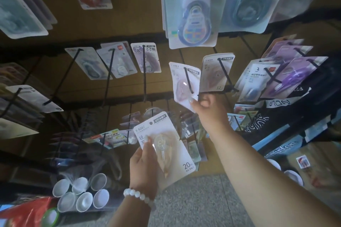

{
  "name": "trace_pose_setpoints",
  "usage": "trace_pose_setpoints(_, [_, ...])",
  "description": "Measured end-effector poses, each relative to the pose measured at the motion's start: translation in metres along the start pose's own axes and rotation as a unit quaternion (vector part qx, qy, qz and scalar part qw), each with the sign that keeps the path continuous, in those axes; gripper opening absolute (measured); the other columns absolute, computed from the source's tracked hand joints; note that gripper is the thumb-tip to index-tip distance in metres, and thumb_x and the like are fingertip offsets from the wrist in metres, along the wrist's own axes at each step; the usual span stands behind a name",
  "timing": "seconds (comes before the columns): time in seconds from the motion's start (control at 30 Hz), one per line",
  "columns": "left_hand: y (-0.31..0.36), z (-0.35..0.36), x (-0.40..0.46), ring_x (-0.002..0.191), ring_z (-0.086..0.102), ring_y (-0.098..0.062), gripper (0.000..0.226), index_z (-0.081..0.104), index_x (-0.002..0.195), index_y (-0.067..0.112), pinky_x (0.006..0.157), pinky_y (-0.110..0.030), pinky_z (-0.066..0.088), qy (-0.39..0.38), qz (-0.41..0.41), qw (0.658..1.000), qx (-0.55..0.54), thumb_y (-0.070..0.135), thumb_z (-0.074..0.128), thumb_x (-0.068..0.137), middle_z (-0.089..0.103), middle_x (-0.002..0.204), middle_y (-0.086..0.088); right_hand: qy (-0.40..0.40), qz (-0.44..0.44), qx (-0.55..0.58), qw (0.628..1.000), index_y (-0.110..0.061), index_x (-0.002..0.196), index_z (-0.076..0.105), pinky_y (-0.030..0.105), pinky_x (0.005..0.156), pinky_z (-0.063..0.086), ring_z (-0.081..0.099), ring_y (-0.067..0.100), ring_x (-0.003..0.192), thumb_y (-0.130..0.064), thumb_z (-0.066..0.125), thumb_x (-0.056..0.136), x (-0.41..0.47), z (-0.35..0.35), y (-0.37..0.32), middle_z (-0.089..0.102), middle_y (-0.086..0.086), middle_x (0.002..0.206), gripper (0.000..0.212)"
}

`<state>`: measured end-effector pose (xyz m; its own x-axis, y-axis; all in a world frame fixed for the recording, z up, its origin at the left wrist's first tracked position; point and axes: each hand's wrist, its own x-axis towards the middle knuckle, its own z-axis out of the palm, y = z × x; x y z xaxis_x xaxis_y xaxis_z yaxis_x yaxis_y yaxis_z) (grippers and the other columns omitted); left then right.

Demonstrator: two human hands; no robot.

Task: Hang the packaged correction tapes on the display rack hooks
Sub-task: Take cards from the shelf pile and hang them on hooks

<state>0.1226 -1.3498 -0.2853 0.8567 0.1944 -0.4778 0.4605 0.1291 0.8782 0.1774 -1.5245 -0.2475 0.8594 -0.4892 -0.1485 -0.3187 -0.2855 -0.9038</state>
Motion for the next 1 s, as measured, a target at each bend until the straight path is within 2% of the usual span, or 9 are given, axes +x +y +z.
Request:
trace_pose_setpoints(0.07, [0.004, 0.005, -0.001, 0.070, 0.059, -0.022, 0.039, 0.065, 0.076, 0.014, 0.069, -0.032, 0.045, -0.002, -0.002, 1.000, -0.001, 0.044, 0.050, 0.095, 0.062, 0.073, -0.005, 0.015, -0.002, -0.002, 1.000, -0.015, 0.118, 0.053, 0.022, 0.065, 0.040, 0.060, 0.012, 0.092, -0.046, 0.061, 0.084, -0.021, -0.005, 0.005, 0.063, -0.006, 0.103, 0.047])
trace_pose_setpoints(0.17, [0.008, 0.014, -0.002, 0.071, 0.063, -0.022, 0.036, 0.069, 0.081, 0.013, 0.070, -0.032, 0.048, -0.018, -0.001, 1.000, -0.013, 0.040, 0.051, 0.096, 0.068, 0.073, -0.004, -0.040, -0.018, -0.021, 0.999, -0.027, 0.078, 0.056, 0.019, 0.059, 0.037, 0.056, 0.005, 0.071, -0.048, 0.058, 0.085, -0.054, -0.008, 0.011, 0.060, -0.012, 0.075, 0.022])
trace_pose_setpoints(0.23, [0.010, 0.019, -0.003, 0.075, 0.067, -0.024, 0.035, 0.071, 0.082, 0.012, 0.073, -0.033, 0.051, -0.033, 0.003, 0.999, -0.014, 0.039, 0.053, 0.095, 0.072, 0.074, -0.004, -0.080, -0.020, -0.014, 0.996, -0.024, 0.064, 0.053, 0.022, 0.055, 0.035, 0.051, 0.006, 0.061, -0.044, 0.061, 0.085, -0.069, -0.005, 0.016, 0.055, -0.008, 0.062, 0.030])
trace_pose_setpoints(0.43, [0.009, 0.025, -0.009, 0.093, 0.073, -0.035, 0.044, 0.074, 0.096, 0.010, 0.094, -0.055, 0.053, -0.074, -0.039, 0.995, -0.047, 0.051, 0.059, 0.088, 0.078, 0.095, -0.014, -0.060, 0.001, 0.001, 0.998, -0.018, 0.067, 0.056, 0.026, 0.054, 0.031, 0.046, 0.011, 0.059, -0.024, 0.058, 0.089, -0.075, -0.008, 0.023, 0.054, -0.003, 0.063, 0.023])
trace_pose_setpoints(0.5, [0.009, 0.024, -0.011, 0.112, 0.066, -0.037, 0.066, 0.069, 0.116, 0.011, 0.104, -0.054, 0.046, -0.081, -0.038, 0.995, -0.053, 0.066, 0.053, 0.083, 0.071, 0.120, -0.016, -0.053, 0.002, 0.004, 0.999, -0.017, 0.066, 0.054, 0.021, 0.050, 0.029, 0.043, 0.007, 0.054, -0.028, 0.057, 0.090, -0.076, -0.011, 0.024, 0.052, -0.004, 0.061, 0.026])
trace_pose_setpoints(0.57, [0.009, 0.022, -0.011, 0.120, 0.060, -0.037, 0.066, 0.066, 0.121, 0.015, 0.108, -0.052, 0.042, -0.072, -0.028, 0.997, -0.025, 0.067, 0.045, 0.086, 0.064, 0.131, -0.013, -0.046, 0.002, 0.013, 0.999, -0.009, 0.071, 0.056, 0.017, 0.044, 0.027, 0.037, 0.007, 0.050, -0.029, 0.056, 0.090, -0.079, -0.015, 0.027, 0.049, -0.002, 0.059, 0.027])
trace_pose_setpoints(0.7, [0.005, 0.019, -0.010, 0.092, 0.072, -0.026, 0.033, 0.073, 0.094, 0.019, 0.093, -0.046, 0.052, -0.044, -0.043, 0.998, -0.027, 0.047, 0.055, 0.092, 0.079, 0.096, -0.005, -0.035, 0.006, 0.087, 0.996, -0.007, 0.076, 0.058, 0.021, 0.046, 0.026, 0.038, 0.010, 0.051, -0.029, 0.059, 0.089, -0.086, -0.026, 0.030, 0.048, 0.005, 0.059, 0.025])
trace_pose_setpoints(0.83, [0.006, 0.015, -0.010, 0.093, 0.071, -0.028, 0.031, 0.072, 0.092, 0.018, 0.098, -0.054, 0.051, -0.028, -0.029, 0.999, -0.028, 0.043, 0.055, 0.094, 0.077, 0.093, -0.006, 0.006, -0.016, 0.139, 0.990, -0.025, 0.078, 0.060, 0.025, 0.053, 0.031, 0.043, 0.005, 0.052, -0.043, 0.053, 0.074, -0.091, -0.035, 0.020, 0.056, -0.007, 0.057, 0.019])
trace_pose_setpoints(1.0, [0.010, 0.011, -0.014, 0.085, 0.070, -0.029, 0.036, 0.071, 0.086, 0.016, 0.086, -0.045, 0.053, -0.031, -0.013, 0.999, -0.026, 0.047, 0.054, 0.093, 0.075, 0.086, -0.008, 0.059, -0.030, 0.126, 0.990, -0.030, 0.068, 0.060, 0.025, 0.052, 0.035, 0.046, 0.005, 0.052, -0.041, 0.055, 0.082, -0.075, -0.033, 0.008, 0.059, -0.016, 0.058, 0.019])
